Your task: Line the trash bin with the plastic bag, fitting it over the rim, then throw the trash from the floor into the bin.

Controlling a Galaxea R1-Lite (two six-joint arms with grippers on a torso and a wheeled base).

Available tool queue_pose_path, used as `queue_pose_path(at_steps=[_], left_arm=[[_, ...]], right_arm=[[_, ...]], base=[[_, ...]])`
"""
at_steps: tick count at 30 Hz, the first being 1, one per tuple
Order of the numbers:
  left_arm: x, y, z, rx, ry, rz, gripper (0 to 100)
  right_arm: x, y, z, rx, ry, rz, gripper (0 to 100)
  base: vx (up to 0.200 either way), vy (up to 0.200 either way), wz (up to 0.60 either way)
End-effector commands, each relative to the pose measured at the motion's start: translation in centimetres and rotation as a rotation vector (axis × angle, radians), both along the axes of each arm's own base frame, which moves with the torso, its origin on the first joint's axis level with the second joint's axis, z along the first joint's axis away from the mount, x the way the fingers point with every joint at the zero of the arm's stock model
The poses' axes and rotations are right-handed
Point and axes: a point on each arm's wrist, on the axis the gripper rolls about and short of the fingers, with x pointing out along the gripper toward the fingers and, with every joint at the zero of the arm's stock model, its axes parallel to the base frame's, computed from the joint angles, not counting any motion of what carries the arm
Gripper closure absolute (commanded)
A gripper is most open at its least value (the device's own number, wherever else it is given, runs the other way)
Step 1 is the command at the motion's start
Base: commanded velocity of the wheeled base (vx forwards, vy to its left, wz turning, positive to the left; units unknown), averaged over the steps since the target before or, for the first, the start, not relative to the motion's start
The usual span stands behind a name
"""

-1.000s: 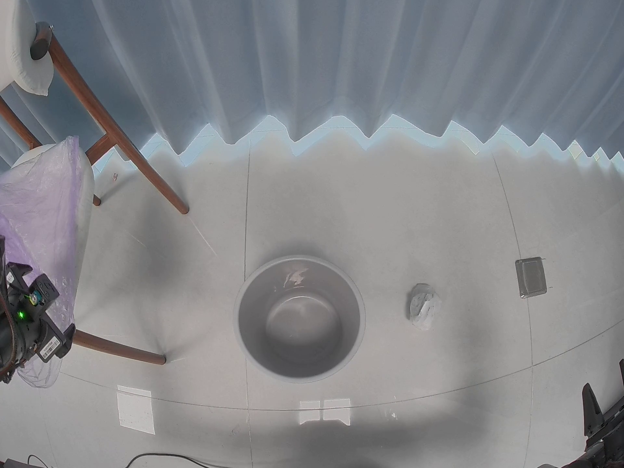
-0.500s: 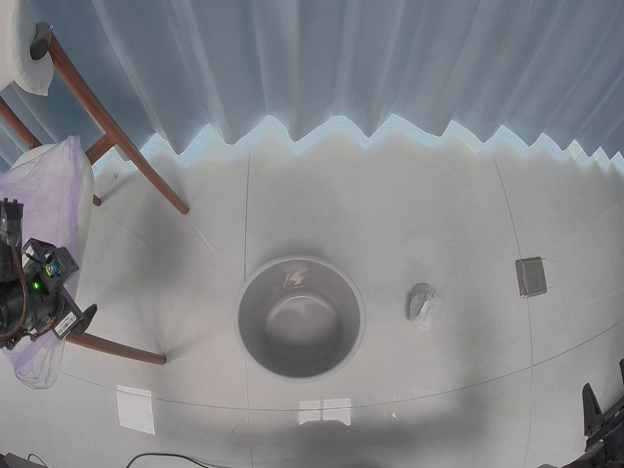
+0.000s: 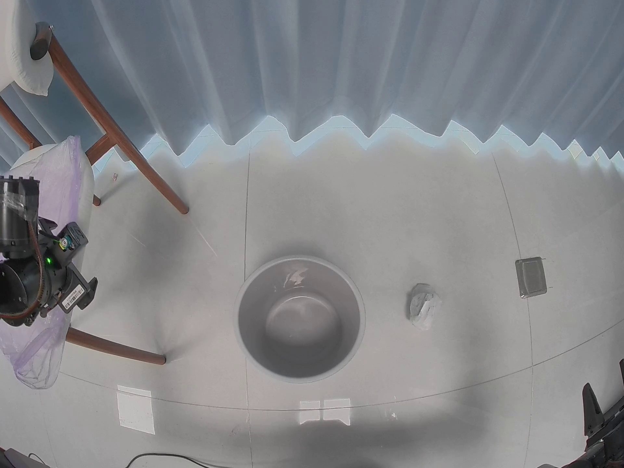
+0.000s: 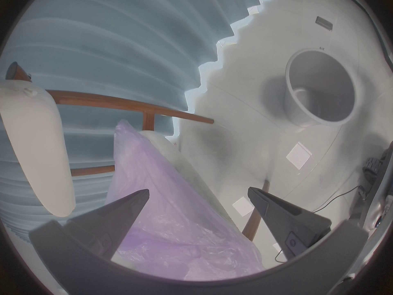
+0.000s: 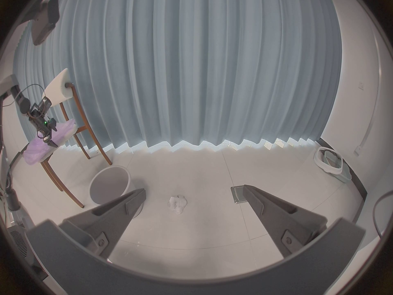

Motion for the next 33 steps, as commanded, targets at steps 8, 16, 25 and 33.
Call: queue_pose_path(at_steps=[8,16,25,33], left_arm=[[1.5,1.3,-2.1,0.095,0.025,0.074,0],[1.6,1.3,-2.3,0.101,0.03,0.078,0],[1.1,1.5,-2.5,0.1,0.034,0.083,100],[-2.2,1.6,-3.2,0.032,0.0,0.088,100]], right_arm=[[0.0,0.0,-0.5,-0.001,0.002,0.001,0],[0.0,0.0,-0.5,0.001,0.002,0.001,0],[0.0,0.0,-0.5,-0.001,0.002,0.001,0],[0.0,0.0,-0.5,0.001,0.002,0.001,0]], base=[[0.0,0.0,0.0],[0.0,0.0,0.0],[0.0,0.0,0.0],[0.0,0.0,0.0]])
